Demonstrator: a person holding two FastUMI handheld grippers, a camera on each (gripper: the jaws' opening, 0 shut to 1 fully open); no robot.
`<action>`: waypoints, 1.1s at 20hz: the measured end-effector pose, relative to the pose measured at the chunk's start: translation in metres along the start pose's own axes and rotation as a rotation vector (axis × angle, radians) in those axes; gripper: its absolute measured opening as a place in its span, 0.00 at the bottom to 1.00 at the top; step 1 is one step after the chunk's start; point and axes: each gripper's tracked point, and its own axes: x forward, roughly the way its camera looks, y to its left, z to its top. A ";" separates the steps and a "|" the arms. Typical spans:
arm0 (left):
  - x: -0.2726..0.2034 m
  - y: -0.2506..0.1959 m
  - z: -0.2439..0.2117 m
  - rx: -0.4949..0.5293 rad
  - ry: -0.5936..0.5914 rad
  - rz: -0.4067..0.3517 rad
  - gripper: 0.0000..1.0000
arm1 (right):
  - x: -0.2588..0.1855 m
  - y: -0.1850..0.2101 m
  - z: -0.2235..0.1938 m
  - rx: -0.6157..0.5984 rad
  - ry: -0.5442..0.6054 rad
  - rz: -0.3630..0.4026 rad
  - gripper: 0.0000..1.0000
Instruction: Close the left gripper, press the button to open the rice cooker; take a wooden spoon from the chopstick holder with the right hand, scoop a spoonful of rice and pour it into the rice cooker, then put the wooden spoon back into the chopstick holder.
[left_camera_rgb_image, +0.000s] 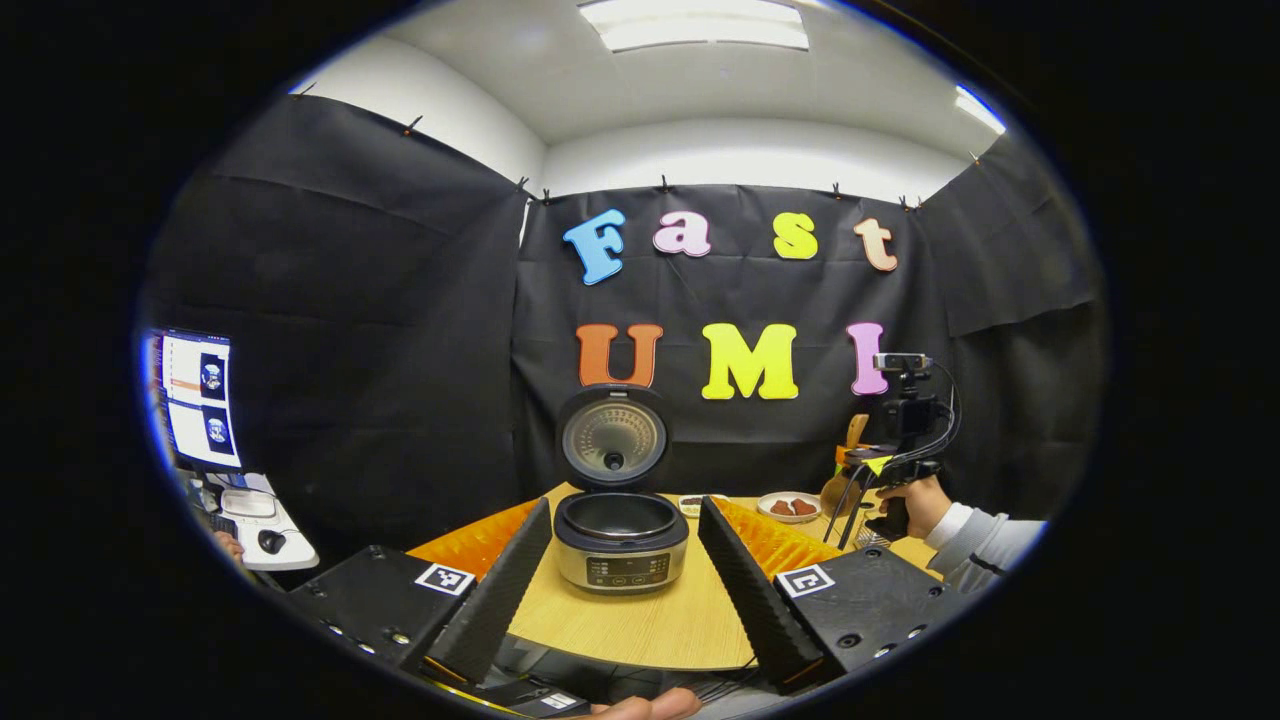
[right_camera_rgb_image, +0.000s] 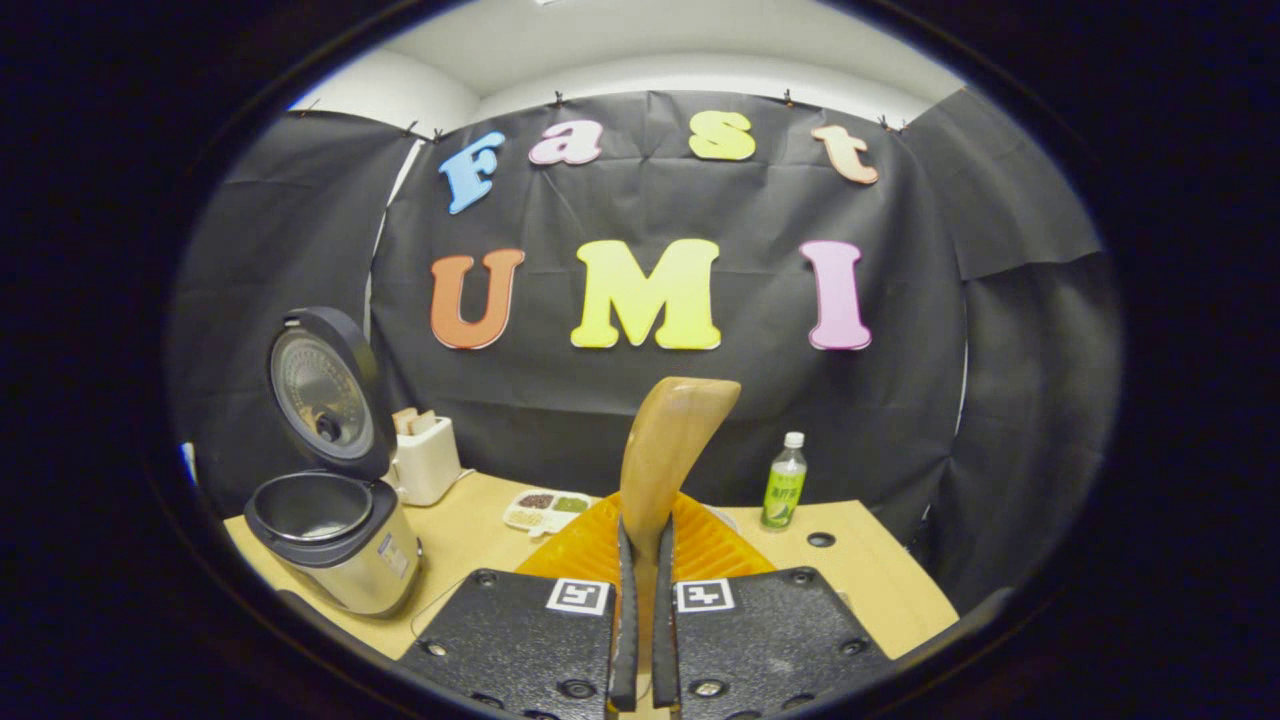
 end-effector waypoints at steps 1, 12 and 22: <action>-0.001 0.005 -0.003 -0.003 0.006 0.007 0.94 | 0.006 0.005 -0.013 -0.003 0.020 0.005 0.11; 0.000 0.034 -0.022 -0.038 0.033 0.045 0.94 | 0.030 0.054 -0.115 -0.006 0.185 -0.003 0.11; 0.001 0.031 -0.025 -0.016 0.042 0.031 0.94 | 0.015 0.116 -0.117 0.153 0.227 0.195 0.11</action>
